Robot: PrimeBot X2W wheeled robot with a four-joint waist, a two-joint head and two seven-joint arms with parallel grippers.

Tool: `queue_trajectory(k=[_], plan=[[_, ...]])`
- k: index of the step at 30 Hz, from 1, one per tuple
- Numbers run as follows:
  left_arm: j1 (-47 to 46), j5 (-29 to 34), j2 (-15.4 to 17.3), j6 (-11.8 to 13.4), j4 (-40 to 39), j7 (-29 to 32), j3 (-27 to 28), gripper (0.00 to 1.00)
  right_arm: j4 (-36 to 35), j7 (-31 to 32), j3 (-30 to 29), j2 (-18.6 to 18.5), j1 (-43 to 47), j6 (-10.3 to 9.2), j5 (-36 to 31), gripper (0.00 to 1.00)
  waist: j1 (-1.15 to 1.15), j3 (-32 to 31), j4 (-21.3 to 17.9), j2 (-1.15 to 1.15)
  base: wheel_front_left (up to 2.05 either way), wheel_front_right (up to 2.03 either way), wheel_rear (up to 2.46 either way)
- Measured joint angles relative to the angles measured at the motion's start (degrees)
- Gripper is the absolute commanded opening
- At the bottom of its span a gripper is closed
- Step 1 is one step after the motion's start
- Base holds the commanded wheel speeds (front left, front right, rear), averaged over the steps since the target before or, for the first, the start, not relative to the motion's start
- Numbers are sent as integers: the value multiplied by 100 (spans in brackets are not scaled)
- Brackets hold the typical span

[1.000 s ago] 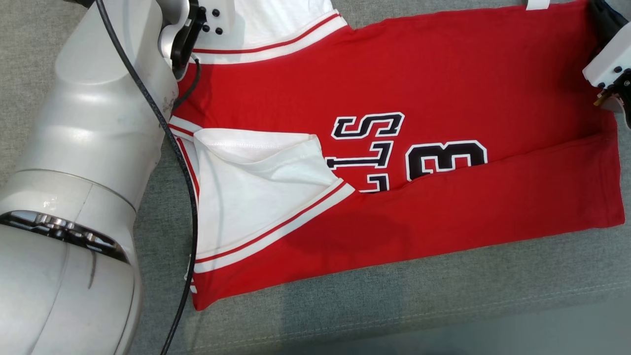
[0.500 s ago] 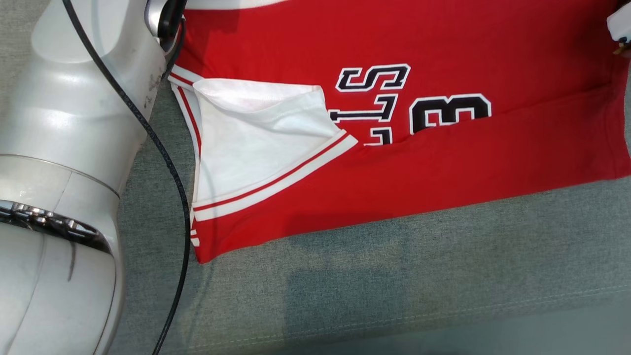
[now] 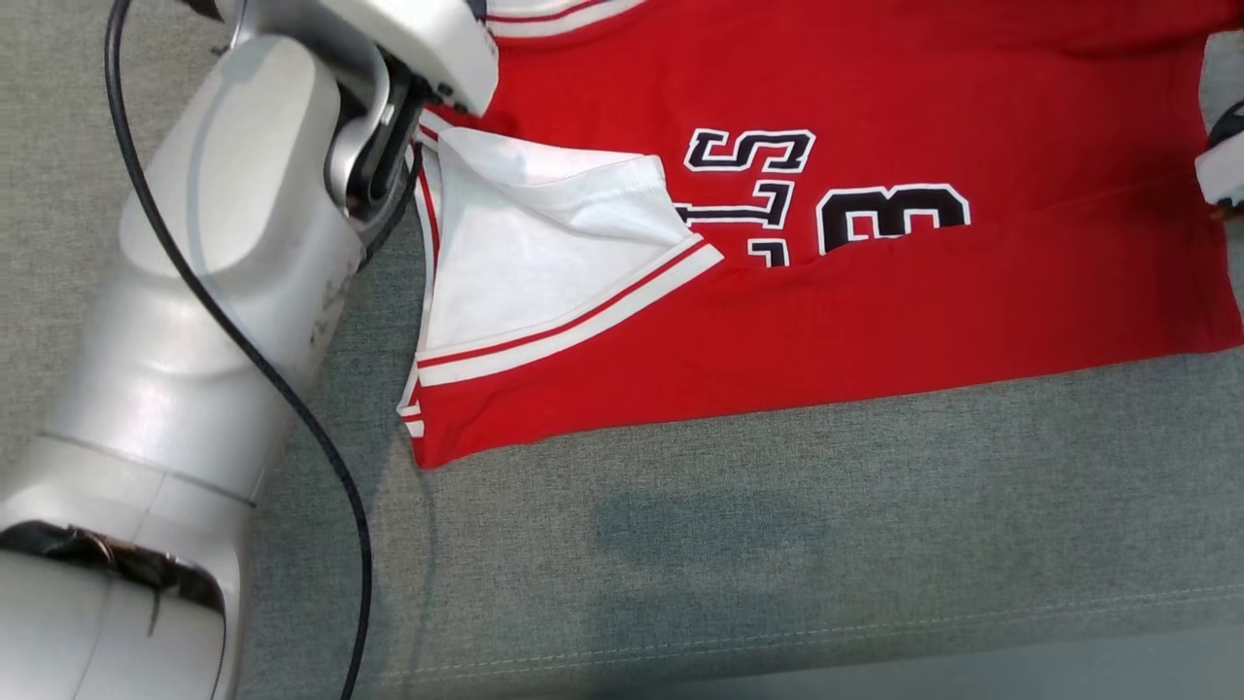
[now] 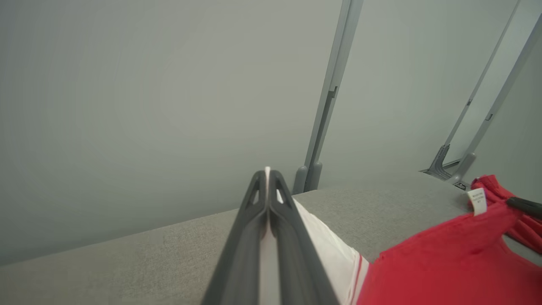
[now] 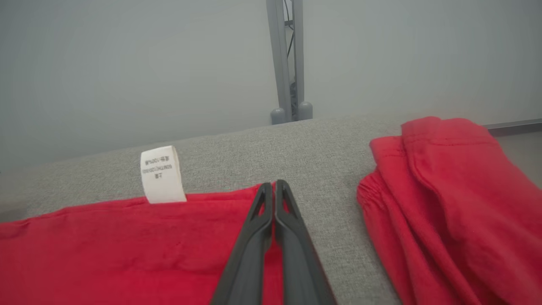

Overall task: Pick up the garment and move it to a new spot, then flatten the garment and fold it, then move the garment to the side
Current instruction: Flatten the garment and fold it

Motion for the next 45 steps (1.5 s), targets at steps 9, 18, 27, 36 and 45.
queue_trajectory(k=[9, 18, 27, 36, 45], plan=[[1443, 63, 214, 142, -1340, 0, 74, 0, -486, -8, -294, -352, 787, 0, 218, 0, 0, -351, 137, 0, 0, 0, 0], [2423, -23, 485, 546, -2599, 123, 67, 0, -734, -8, -478, -534, 1240, 0, 215, 0, 0, -538, 252, 0, 0, 0, 0], [3563, -297, 726, 1081, -4259, 504, 116, 0, -1069, -8, -900, -593, 1706, 0, -179, 0, 0, -609, 351, 0, 0, 0, 0], [4523, -460, 902, 1625, -5235, 899, 78, 0, -1045, -8, -1218, -556, 2106, 0, -381, 0, 0, -668, 389, 0, 0, 0, 0], [5014, -569, 932, 1774, -5232, 1076, -110, 0, -1066, -8, -1248, -446, 2485, 0, -445, 0, 0, -642, 430, 0, 0, 0, 0]])
